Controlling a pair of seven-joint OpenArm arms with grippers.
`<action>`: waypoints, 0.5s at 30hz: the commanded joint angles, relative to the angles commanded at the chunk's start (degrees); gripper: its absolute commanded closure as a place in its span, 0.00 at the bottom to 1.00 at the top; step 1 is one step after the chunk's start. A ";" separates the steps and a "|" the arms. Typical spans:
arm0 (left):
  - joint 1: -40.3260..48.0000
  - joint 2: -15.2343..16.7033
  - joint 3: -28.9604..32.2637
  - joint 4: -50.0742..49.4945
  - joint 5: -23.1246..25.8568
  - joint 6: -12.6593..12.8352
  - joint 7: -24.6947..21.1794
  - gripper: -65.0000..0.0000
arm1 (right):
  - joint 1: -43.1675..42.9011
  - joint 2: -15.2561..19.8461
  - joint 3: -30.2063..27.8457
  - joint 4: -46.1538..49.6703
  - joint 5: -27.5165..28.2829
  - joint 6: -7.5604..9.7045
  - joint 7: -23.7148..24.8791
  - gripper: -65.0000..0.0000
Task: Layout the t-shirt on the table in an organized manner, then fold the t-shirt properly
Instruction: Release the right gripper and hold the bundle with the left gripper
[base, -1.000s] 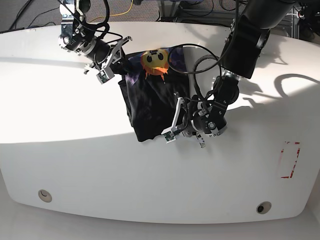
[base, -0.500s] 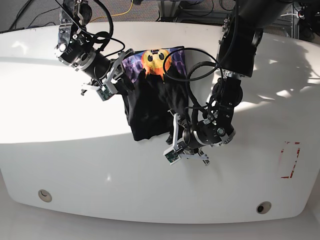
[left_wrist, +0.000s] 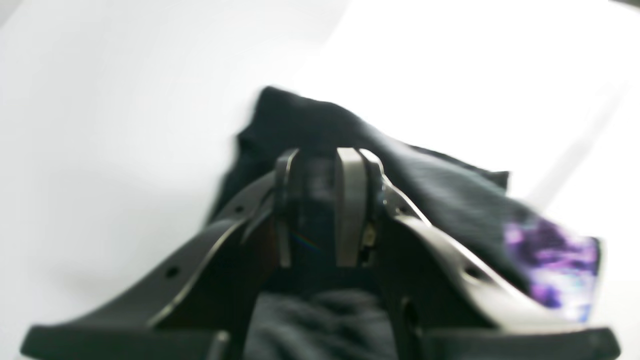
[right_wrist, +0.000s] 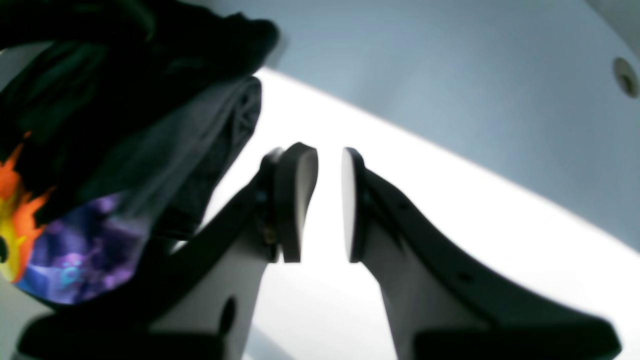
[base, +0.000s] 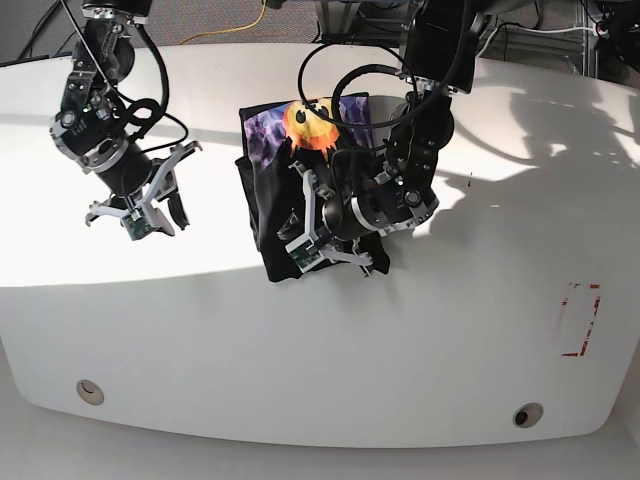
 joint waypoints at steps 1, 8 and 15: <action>0.79 0.00 1.05 0.00 0.00 2.02 -1.76 0.84 | 0.26 0.62 0.44 -0.35 0.00 0.00 0.00 0.81; 5.27 0.00 9.93 -3.43 0.09 19.78 -13.19 0.84 | 1.93 4.40 3.52 -2.73 0.00 0.00 0.00 0.81; 6.86 0.00 14.51 -11.25 0.18 25.67 -18.20 0.84 | 1.85 4.31 5.45 -2.99 0.00 0.00 0.00 0.81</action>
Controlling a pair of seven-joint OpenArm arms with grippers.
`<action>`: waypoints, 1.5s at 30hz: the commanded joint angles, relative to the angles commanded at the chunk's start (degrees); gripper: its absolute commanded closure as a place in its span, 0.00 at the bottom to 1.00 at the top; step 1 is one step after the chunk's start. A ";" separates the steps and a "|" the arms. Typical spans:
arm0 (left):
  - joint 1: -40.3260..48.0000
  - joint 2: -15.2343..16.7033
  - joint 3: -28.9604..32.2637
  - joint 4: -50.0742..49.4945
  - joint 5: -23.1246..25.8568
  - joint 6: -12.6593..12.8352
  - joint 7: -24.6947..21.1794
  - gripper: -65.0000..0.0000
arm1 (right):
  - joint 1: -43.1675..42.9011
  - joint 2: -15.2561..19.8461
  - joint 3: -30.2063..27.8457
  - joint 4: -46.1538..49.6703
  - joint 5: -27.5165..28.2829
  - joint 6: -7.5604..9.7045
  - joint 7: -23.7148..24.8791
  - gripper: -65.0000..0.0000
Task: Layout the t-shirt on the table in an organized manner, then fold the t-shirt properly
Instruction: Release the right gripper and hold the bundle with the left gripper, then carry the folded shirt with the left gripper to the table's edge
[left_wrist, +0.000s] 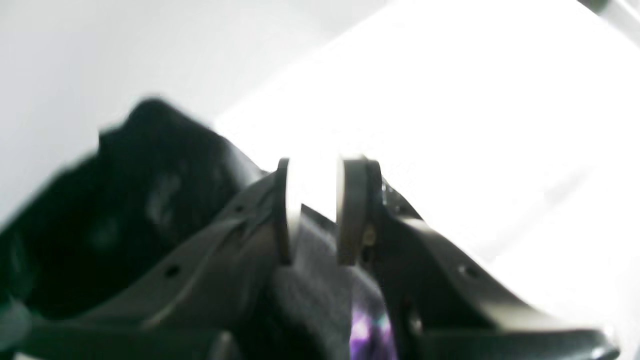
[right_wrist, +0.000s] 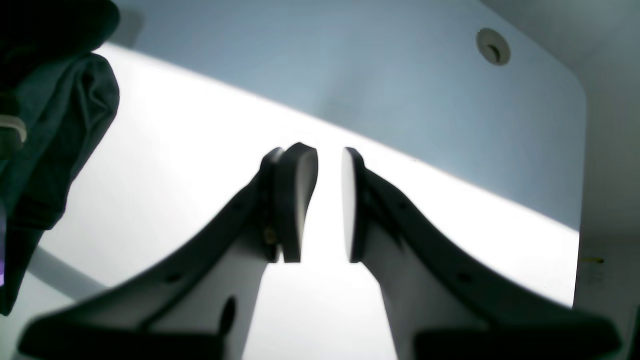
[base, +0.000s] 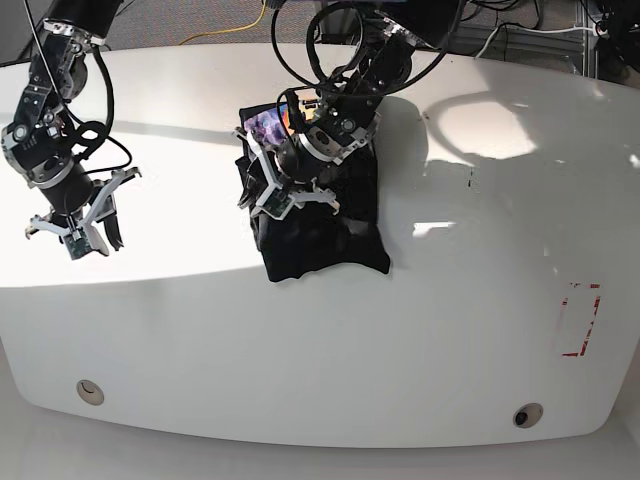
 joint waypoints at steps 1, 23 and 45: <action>0.09 0.00 0.18 -1.32 -0.18 0.09 -0.26 0.84 | -0.26 0.00 0.09 0.00 0.00 0.00 0.00 0.81; 7.82 -10.80 -19.25 2.37 -0.26 -10.64 7.03 0.84 | -1.76 -1.76 -0.09 0.09 0.62 0.00 0.00 0.81; 7.30 -36.47 -42.11 -2.02 -0.18 -31.60 10.64 0.84 | -3.34 -3.96 0.00 0.35 0.44 0.00 0.00 0.81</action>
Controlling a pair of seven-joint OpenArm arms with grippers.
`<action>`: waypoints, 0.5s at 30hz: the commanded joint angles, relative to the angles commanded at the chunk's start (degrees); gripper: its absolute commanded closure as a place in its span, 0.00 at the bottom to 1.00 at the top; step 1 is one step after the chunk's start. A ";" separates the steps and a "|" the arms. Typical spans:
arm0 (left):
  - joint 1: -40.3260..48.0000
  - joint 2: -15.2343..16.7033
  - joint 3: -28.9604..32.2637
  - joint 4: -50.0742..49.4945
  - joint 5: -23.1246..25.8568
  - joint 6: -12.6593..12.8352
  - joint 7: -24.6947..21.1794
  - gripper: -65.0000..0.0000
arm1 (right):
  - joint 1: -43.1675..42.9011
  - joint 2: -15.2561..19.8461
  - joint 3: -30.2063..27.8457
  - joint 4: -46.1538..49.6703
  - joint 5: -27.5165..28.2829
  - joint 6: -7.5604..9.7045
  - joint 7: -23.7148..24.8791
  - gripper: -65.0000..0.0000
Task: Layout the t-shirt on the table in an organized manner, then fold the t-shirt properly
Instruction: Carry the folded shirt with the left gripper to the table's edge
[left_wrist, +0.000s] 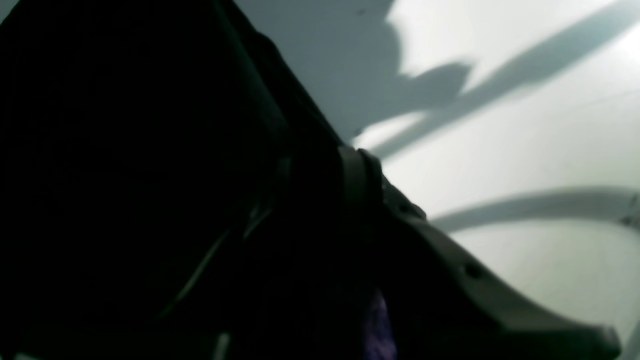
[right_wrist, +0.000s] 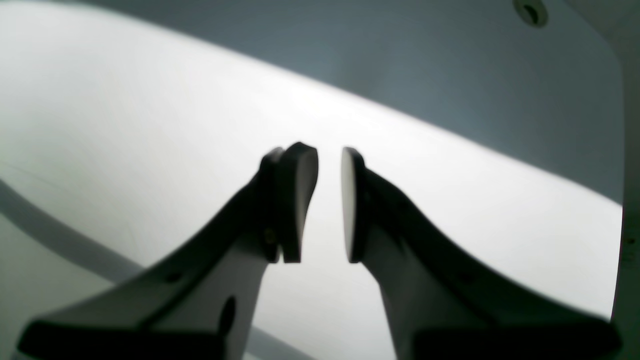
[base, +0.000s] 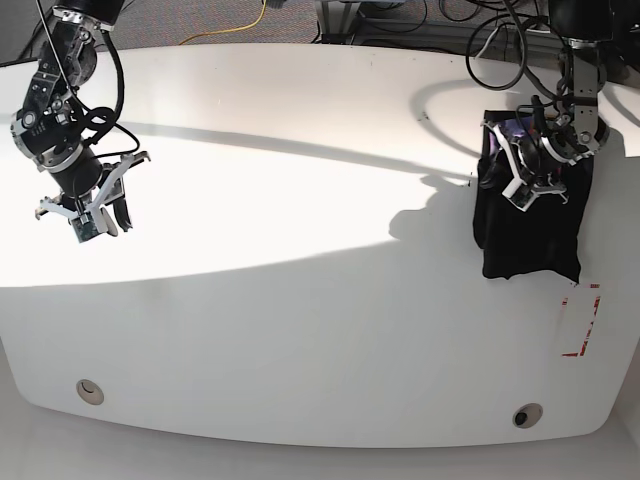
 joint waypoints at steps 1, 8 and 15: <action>0.00 -1.14 -0.70 -0.88 0.00 0.00 0.00 0.84 | 0.00 -0.09 0.00 0.00 0.09 0.00 0.00 0.81; 0.09 -4.92 -4.40 -6.59 0.00 0.00 -0.09 0.84 | 0.00 -0.53 0.00 0.09 0.09 0.00 0.00 0.81; -0.26 -8.97 -5.27 -13.10 0.00 0.00 -1.32 0.84 | -0.09 -0.53 0.00 1.67 0.18 0.00 0.00 0.81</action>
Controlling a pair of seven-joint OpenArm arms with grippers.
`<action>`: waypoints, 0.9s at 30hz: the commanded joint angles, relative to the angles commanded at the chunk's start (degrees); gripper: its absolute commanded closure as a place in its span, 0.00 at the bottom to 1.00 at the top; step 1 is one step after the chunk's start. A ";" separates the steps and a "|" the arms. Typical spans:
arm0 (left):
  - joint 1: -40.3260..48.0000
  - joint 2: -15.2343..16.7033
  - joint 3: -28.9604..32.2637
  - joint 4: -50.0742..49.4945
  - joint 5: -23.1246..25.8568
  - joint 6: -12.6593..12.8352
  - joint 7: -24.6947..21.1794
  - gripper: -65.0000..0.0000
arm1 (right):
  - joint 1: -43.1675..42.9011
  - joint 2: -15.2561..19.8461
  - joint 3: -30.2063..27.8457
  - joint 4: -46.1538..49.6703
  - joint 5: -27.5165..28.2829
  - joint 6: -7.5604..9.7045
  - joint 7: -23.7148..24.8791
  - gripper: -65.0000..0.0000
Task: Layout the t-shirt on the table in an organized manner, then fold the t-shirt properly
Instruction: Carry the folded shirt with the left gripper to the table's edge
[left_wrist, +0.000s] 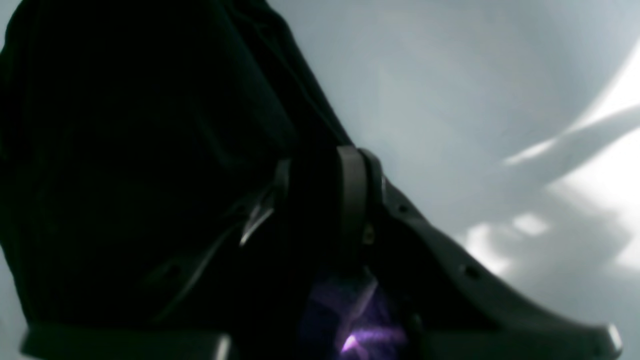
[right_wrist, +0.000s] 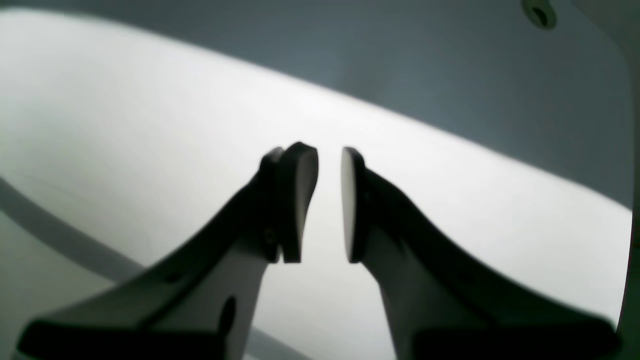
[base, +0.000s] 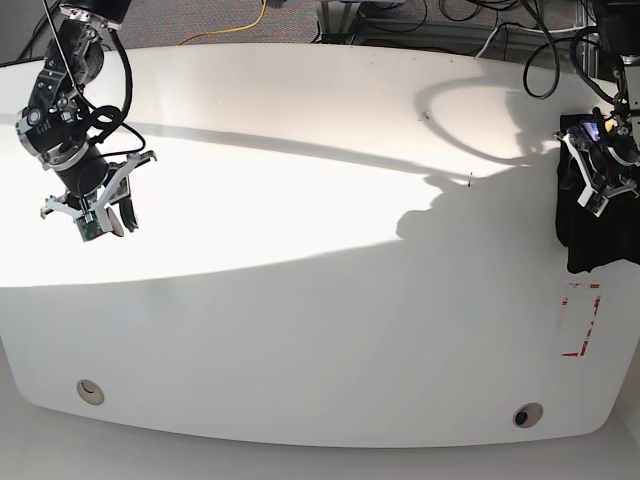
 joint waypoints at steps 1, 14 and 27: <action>0.00 -0.44 0.00 -0.44 0.00 0.00 -0.79 0.84 | -0.09 0.00 0.00 0.00 0.00 0.00 0.00 0.81; -2.81 -3.87 0.00 -2.37 -0.09 0.00 -3.25 0.84 | -0.88 0.00 0.09 0.18 0.00 0.00 0.00 0.81; -6.59 -6.33 0.09 3.60 -4.40 0.00 -2.99 0.84 | -0.35 -0.09 -0.35 0.44 -0.53 0.00 0.35 0.81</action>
